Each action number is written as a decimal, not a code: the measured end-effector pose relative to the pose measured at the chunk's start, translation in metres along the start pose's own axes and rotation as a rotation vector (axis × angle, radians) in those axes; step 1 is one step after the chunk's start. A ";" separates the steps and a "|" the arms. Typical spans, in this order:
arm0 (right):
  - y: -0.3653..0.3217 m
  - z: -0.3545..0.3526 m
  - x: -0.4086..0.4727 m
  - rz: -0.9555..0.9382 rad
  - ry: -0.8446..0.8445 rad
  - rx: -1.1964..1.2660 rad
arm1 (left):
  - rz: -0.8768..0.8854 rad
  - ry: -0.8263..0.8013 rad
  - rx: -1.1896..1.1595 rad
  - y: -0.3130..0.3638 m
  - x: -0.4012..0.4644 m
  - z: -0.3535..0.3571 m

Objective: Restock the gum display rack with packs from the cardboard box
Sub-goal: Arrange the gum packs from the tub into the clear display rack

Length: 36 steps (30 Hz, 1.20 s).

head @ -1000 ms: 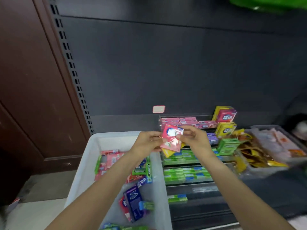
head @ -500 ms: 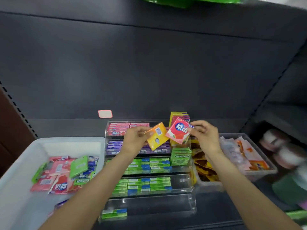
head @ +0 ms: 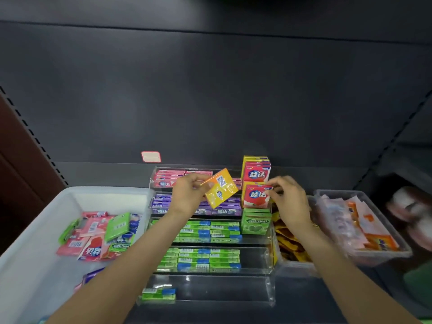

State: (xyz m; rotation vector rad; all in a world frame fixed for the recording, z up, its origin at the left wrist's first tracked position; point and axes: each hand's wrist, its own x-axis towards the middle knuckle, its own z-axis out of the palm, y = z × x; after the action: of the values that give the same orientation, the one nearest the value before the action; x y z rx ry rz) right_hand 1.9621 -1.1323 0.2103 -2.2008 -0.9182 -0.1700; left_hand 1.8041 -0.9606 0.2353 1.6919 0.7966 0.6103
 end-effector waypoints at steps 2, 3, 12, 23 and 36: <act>-0.001 0.003 -0.002 -0.024 -0.027 -0.097 | -0.004 -0.012 -0.029 0.001 -0.001 0.003; -0.002 0.003 -0.002 -0.025 -0.040 -0.133 | -0.002 -0.019 -0.037 0.002 -0.002 0.004; -0.010 -0.001 -0.010 -0.033 -0.064 -0.228 | 0.005 -0.044 -0.106 0.007 -0.006 0.010; -0.040 -0.019 -0.004 -0.094 -0.102 0.249 | 0.088 -0.238 -0.176 0.021 -0.015 0.023; -0.031 -0.026 -0.015 -0.128 -0.260 0.303 | -0.139 -0.289 -0.363 0.033 -0.017 0.027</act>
State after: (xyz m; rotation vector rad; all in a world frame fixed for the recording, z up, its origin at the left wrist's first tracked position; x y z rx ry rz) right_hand 1.9339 -1.1437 0.2417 -1.9107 -1.1473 0.1891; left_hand 1.8191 -0.9956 0.2601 1.3401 0.5514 0.3755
